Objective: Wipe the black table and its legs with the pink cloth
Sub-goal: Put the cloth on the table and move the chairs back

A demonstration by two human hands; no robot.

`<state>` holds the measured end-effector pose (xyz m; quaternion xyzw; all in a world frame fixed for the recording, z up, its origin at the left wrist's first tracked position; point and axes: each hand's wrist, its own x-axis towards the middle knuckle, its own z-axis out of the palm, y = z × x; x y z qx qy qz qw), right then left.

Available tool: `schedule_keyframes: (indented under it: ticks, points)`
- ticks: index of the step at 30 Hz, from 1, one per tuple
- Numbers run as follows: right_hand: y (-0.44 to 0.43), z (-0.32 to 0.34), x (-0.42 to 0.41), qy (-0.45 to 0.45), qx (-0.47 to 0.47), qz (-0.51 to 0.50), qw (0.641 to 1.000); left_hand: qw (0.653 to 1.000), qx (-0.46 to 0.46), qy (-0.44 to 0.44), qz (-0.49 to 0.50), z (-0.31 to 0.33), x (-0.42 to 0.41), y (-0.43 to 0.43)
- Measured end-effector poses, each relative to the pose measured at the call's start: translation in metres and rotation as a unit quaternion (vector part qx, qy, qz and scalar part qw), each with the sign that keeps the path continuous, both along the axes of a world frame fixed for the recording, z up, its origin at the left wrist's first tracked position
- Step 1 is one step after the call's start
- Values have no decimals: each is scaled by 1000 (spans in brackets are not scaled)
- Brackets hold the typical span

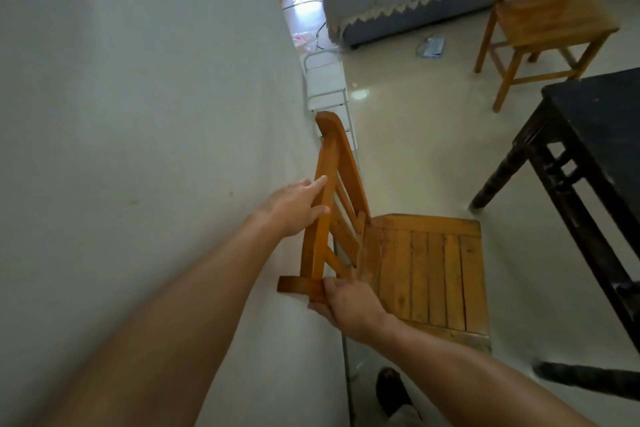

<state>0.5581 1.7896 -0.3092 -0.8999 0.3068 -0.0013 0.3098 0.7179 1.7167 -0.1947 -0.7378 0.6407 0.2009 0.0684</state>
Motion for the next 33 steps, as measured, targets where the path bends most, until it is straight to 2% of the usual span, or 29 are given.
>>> schedule_keyframes:
  ticks: [4,13,21,25,27,30,31,33]
  points:
    - [-3,3,-42,17,-10,47,999,990,-13,-97,-97,-6,-11,9]
    - [-16,22,-162,56,-9,62,996,982,-9,-97,-163,-14,-79,24]
    - [-17,29,-282,111,-73,-32,991,973,-45,-88,-208,-26,-162,28]
    - [-19,45,-319,132,-37,-121,983,973,-61,-83,-207,-29,-196,23]
    - [-23,58,-323,100,-6,-211,972,969,-55,-94,-224,-26,-197,18]
    - [-29,87,-303,-49,8,-346,937,956,-57,-110,-266,-23,-187,3]
    - [-29,98,-291,-64,25,-347,935,948,-57,-123,-287,-22,-184,-4]
    - [-28,108,-263,-20,74,-309,948,933,-51,-146,-325,-21,-181,-20]
